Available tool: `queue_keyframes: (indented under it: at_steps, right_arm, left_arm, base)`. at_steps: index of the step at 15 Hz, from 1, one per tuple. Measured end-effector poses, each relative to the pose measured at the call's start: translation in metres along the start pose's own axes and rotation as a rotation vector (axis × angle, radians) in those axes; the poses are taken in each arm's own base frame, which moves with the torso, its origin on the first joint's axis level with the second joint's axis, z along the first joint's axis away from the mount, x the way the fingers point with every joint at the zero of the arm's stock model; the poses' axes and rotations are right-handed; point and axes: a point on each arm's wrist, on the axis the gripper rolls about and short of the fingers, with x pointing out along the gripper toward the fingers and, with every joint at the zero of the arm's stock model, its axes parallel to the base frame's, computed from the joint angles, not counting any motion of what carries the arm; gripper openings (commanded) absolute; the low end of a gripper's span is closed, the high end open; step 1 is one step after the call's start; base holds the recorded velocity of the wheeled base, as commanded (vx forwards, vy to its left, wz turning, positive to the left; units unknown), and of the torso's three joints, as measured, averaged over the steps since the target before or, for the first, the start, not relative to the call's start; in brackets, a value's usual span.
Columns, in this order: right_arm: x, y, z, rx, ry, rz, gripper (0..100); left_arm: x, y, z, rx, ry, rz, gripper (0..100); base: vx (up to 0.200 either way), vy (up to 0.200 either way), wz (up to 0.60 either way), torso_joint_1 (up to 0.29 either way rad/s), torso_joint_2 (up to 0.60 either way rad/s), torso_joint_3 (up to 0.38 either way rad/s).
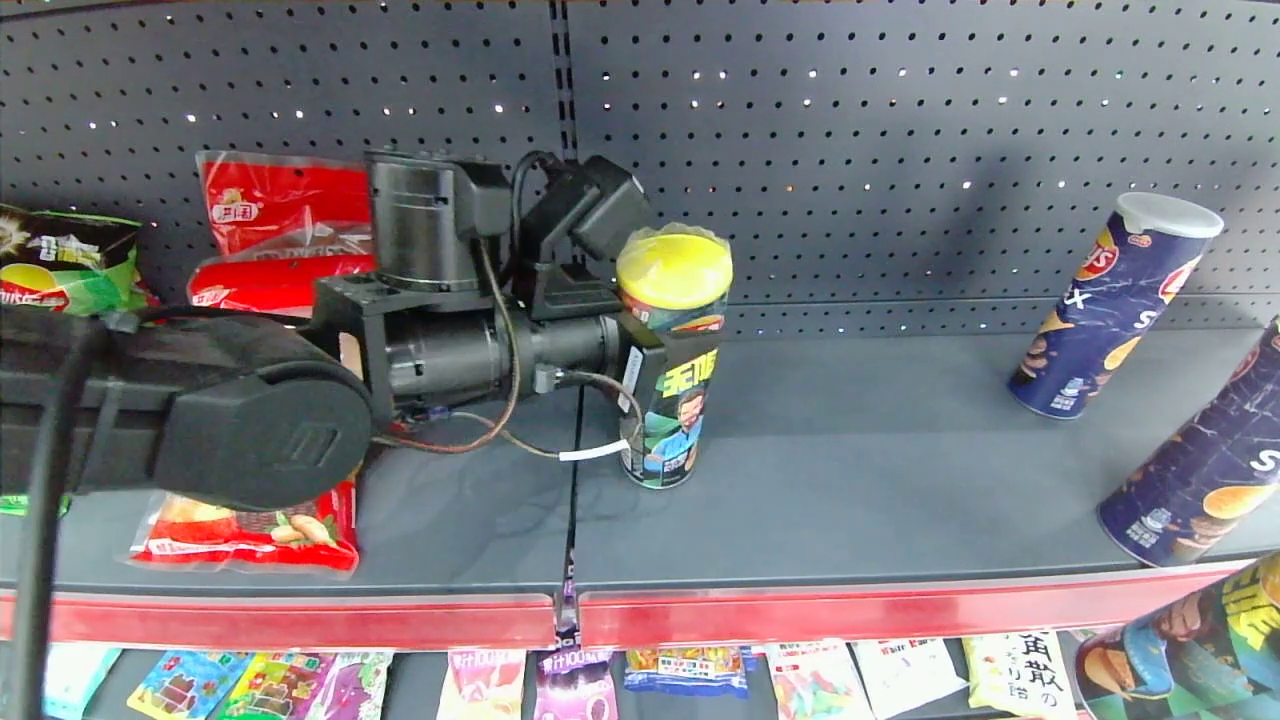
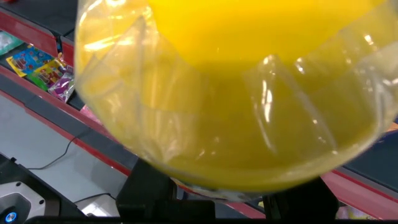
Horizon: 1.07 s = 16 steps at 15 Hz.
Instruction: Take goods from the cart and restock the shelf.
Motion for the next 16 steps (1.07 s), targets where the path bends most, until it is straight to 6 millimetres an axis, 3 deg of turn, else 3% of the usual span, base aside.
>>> queue_keyframes:
  at_steps: [5, 16]
  right_arm:
    - [0.0, 0.0, 0.0, 0.0, -0.001, 0.0, 0]
    - [0.002, 0.0, -0.002, 0.003, 0.015, 0.003, 0]
  left_arm:
    - [-0.021, -0.001, 0.009, 0.029, -0.06, -0.148, 0]
    - [-0.026, -0.009, -0.011, 0.006, -0.02, -0.377, 0]
  base:
    - [0.0, 0.0, 0.0, 0.0, 0.0, 0.0]
    - [0.0, 0.0, 0.0, 0.0, 0.0, 0.0]
